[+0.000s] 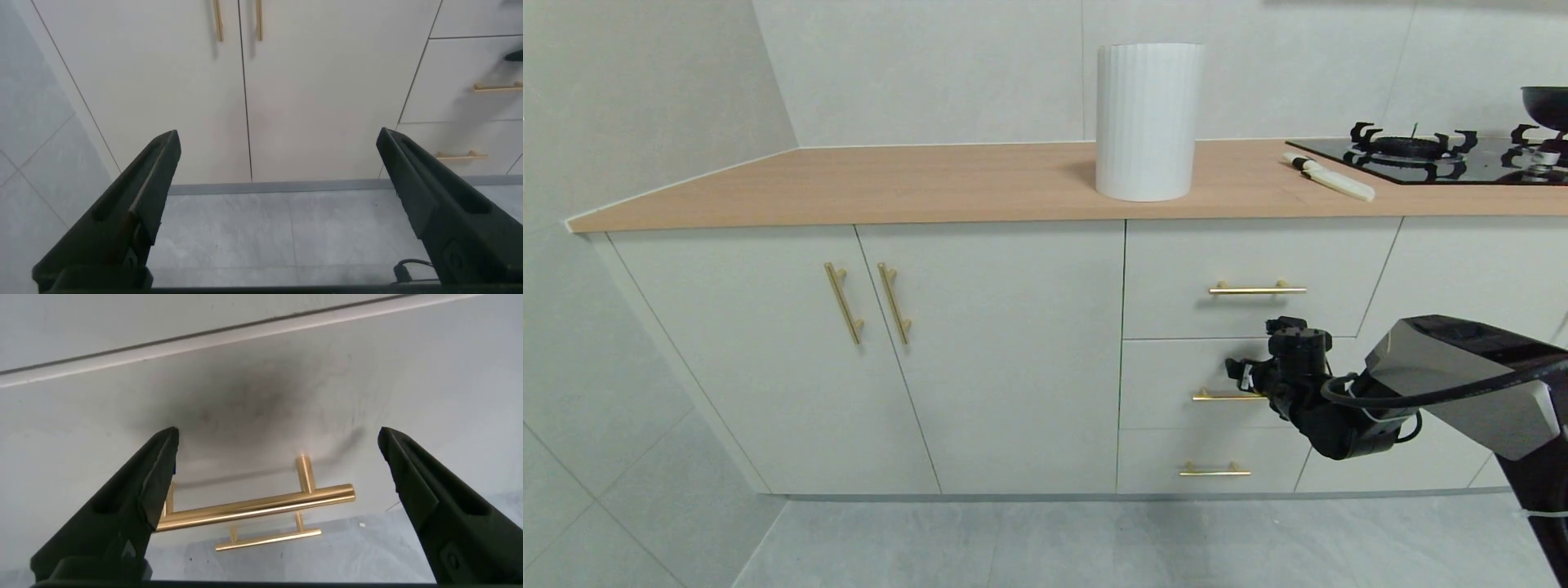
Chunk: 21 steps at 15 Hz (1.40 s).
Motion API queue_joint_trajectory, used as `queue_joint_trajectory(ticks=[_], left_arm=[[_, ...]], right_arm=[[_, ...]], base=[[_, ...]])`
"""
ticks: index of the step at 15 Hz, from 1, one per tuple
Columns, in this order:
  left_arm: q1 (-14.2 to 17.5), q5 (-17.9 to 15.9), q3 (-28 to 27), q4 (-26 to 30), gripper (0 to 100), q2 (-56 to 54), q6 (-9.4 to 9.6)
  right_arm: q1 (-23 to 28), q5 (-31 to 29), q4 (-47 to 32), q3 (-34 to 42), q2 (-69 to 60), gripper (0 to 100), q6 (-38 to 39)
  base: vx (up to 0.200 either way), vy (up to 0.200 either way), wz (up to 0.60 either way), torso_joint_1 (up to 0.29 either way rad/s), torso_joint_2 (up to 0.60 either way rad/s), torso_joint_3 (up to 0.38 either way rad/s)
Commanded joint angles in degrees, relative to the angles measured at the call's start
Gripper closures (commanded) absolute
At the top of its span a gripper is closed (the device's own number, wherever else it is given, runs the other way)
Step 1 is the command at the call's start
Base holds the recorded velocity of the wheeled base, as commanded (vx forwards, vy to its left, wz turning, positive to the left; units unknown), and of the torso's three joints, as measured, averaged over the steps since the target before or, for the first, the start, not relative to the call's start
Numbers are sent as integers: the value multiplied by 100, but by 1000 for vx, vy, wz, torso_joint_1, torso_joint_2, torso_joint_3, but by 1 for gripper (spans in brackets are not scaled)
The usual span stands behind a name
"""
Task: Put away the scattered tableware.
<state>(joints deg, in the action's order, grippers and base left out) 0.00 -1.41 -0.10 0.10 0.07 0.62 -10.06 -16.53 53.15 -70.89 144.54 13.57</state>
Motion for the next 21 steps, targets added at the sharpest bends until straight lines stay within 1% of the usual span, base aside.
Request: queue_joint_trajectory(ticks=[1,2,4,8,11,13,15,17,18,20,21], left_arm=[[0,1,1,-1,0,1,-1],[0,1,1,-1,0,1,-1],[0,1,1,-1,0,1,-1],[0,1,1,-1,0,1,-1],[0,1,1,-1,0,1,-1],[0,1,1,-1,0,10,-1],[0,1,1,-1,0,1,-1],[0,1,1,-1,0,1,-1],[0,1,1,-1,0,1,-1],[0,1,1,-1,0,1,-1],[0,1,1,-1,0,1,-1]], right_arm=[[-14,1,-42,260,-216,0,-12],[-14,9,-68,471,-383,0,-12],[-23,18,-68,1209,-919,0,-21],[-110,-17,-24,2879,-2475,0,14],[-102,-26,29,4329,-4329,0,-3],[-119,-61,29,5164,-5657,0,-47],[-110,-131,-42,5762,-7019,0,-74],[-102,-245,-428,6271,-8161,0,-197],[-102,-245,-780,6491,-8768,0,-320],[-84,-254,-1659,6588,-9884,0,-557],[-58,-281,-2257,6544,-10640,0,-750]], base=[[0,0,0,0,0,0],[0,0,0,0,0,0],[0,0,0,0,0,0],[0,0,0,0,0,0],[0,0,0,0,0,0],[0,0,0,0,0,0],[0,0,0,0,0,0],[0,0,0,0,0,0],[0,0,0,0,0,0],[0,0,0,0,0,0],[0,0,0,0,0,0]])
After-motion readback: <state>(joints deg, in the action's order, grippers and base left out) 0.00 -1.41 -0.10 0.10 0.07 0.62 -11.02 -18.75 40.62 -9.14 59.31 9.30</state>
